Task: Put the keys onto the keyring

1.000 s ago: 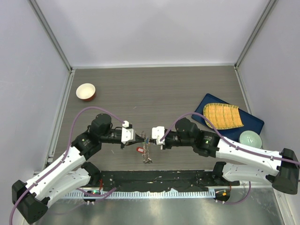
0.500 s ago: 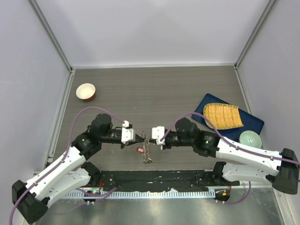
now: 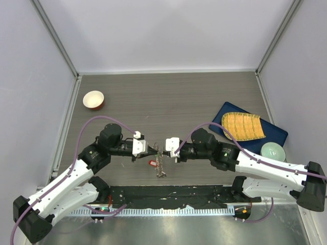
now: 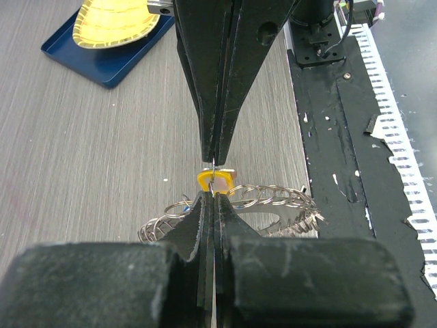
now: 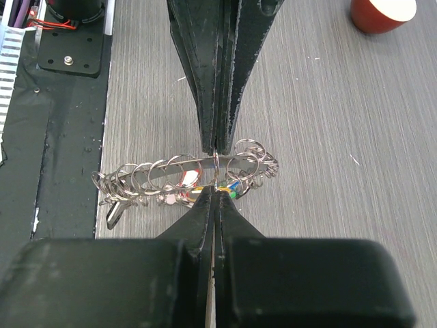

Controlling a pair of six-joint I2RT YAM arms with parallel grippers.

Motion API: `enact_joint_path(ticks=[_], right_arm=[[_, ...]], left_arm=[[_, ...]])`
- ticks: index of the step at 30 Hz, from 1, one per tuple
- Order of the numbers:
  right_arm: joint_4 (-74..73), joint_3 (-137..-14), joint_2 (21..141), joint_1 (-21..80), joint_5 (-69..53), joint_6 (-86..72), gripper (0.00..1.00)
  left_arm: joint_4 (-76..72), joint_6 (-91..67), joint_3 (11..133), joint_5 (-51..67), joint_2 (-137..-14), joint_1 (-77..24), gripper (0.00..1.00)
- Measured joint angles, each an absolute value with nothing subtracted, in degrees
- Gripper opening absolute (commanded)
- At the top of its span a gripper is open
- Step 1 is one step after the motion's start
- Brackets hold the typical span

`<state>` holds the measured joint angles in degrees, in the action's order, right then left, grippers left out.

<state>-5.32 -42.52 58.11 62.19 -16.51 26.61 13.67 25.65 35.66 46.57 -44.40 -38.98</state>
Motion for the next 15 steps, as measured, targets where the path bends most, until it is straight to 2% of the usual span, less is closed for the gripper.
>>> enact_joint_path(ticks=[15], right_arm=[[-5.58,-42.52,56.73,62.19,-15.55,26.61,0.01]], left_arm=[[13.58,25.65,35.66,46.54,-44.40,-38.98,0.00]])
